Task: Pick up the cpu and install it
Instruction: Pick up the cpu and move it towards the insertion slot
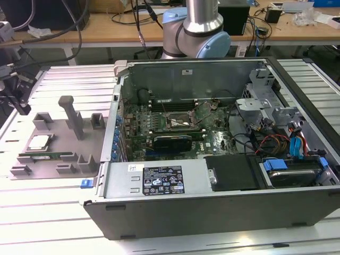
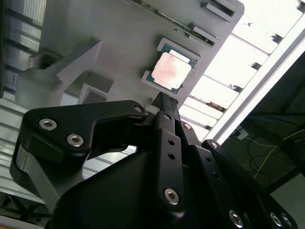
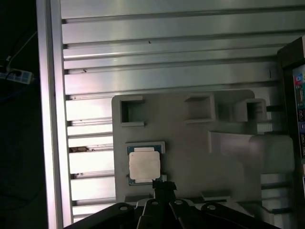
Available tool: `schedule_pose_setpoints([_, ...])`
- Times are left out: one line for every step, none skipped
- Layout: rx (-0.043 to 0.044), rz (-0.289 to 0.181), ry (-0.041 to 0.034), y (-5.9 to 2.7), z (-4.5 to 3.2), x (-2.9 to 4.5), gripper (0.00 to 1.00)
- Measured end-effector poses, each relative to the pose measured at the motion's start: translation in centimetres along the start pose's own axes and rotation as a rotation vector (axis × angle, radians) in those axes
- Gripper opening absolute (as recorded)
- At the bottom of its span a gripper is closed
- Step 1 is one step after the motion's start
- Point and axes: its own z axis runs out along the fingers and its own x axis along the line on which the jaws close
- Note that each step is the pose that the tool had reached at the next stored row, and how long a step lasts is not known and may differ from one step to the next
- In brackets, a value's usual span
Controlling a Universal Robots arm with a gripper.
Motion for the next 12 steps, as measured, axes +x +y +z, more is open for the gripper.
schedule_pose_setpoints([-0.0001,0.0,-0.0002,-0.02,0.25,0.22,0.11])
schedule_pose_setpoints([0.0,0.0,0.0,-0.05,0.56,0.37,0.11])
schedule_pose_setpoints([0.0,0.0,0.0,-0.07,0.74,0.41,0.11])
schedule_pose_setpoints([-0.0001,0.0,-0.0001,-0.08,0.92,0.44,0.11])
schedule_pose_setpoints([-0.0001,0.0,0.0,-0.09,1.09,0.48,0.11])
schedule_pose_setpoints([0.0,0.0,0.0,-0.1,1.33,0.53,0.11])
schedule_pose_setpoints([0.0,0.0,0.0,-0.11,1.64,0.6,0.11])
schedule_pose_setpoints([0.0,0.0,0.0,-0.13,1.91,0.65,0.11])
schedule_pose_setpoints([0.0,0.0,0.0,-0.14,2.09,0.67,0.11])
schedule_pose_setpoints([-0.0001,0.0,0.0,-0.15,2.29,0.69,0.11])
schedule_pose_setpoints([0.0,0.0,0.0,-0.16,2.44,0.7,0.11])
schedule_pose_setpoints([-0.0001,0.0,0.0,-0.16,2.59,0.72,0.11])
